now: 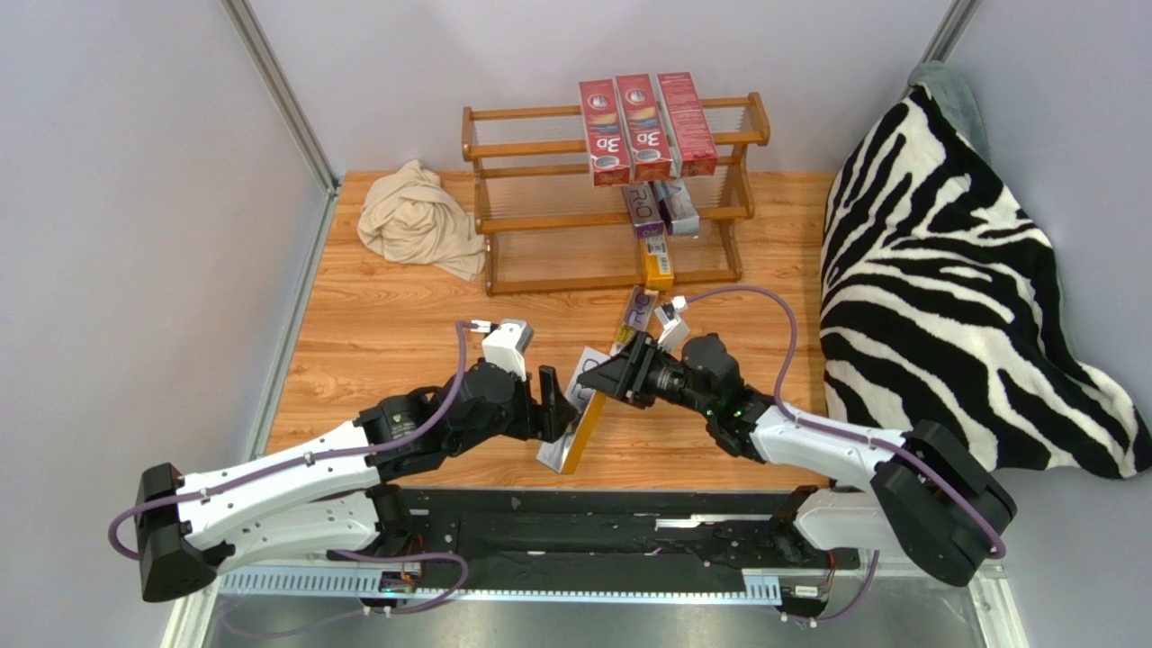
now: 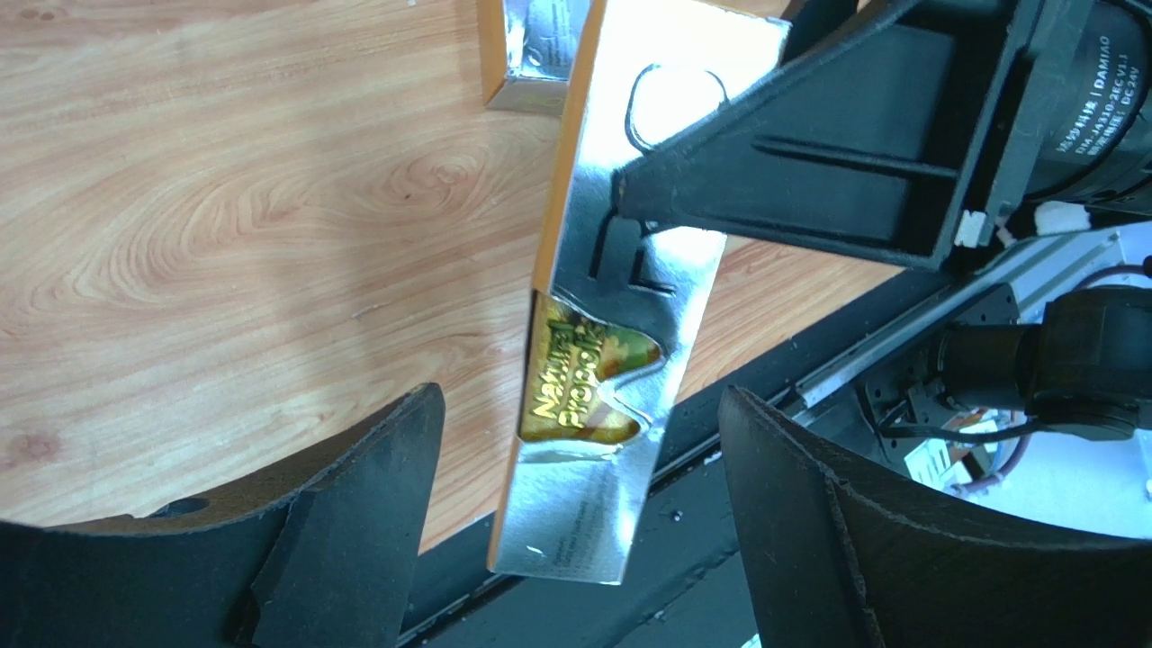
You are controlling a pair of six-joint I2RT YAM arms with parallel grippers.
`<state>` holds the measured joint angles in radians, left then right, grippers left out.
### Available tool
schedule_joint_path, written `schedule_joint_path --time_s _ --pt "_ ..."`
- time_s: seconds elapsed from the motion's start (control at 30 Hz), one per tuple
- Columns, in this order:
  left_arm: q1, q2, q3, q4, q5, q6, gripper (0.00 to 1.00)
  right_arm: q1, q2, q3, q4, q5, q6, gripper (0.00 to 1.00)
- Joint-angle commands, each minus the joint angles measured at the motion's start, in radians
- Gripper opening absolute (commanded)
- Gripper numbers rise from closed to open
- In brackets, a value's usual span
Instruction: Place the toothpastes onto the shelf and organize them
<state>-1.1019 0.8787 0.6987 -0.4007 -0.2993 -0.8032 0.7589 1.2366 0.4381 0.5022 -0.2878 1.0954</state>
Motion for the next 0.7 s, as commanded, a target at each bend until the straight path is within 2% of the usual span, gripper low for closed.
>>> schedule_joint_path --time_s 0.0,0.03,0.2,0.23,0.4,0.5,0.67 --pt "0.078 -0.015 0.018 0.058 0.11 0.087 0.83 0.002 -0.06 0.031 0.019 -0.048 -0.1 0.48" --pt "0.102 -0.02 0.007 0.119 0.223 0.097 0.84 -0.004 -0.078 0.034 0.013 -0.071 -0.129 0.48" --pt "0.256 -0.089 -0.108 0.316 0.512 0.174 0.83 -0.03 -0.129 0.07 -0.024 -0.171 -0.216 0.48" --pt "0.275 -0.099 -0.125 0.38 0.614 0.182 0.83 -0.03 -0.138 0.086 -0.021 -0.222 -0.229 0.48" --pt "0.343 -0.11 -0.166 0.463 0.859 0.216 0.82 -0.035 -0.144 0.16 -0.04 -0.381 -0.313 0.48" --pt "0.346 -0.081 -0.186 0.604 0.957 0.187 0.81 -0.036 -0.134 0.191 -0.047 -0.438 -0.328 0.47" --pt "0.346 -0.02 -0.206 0.718 1.02 0.139 0.74 -0.035 -0.112 0.209 -0.022 -0.496 -0.318 0.47"
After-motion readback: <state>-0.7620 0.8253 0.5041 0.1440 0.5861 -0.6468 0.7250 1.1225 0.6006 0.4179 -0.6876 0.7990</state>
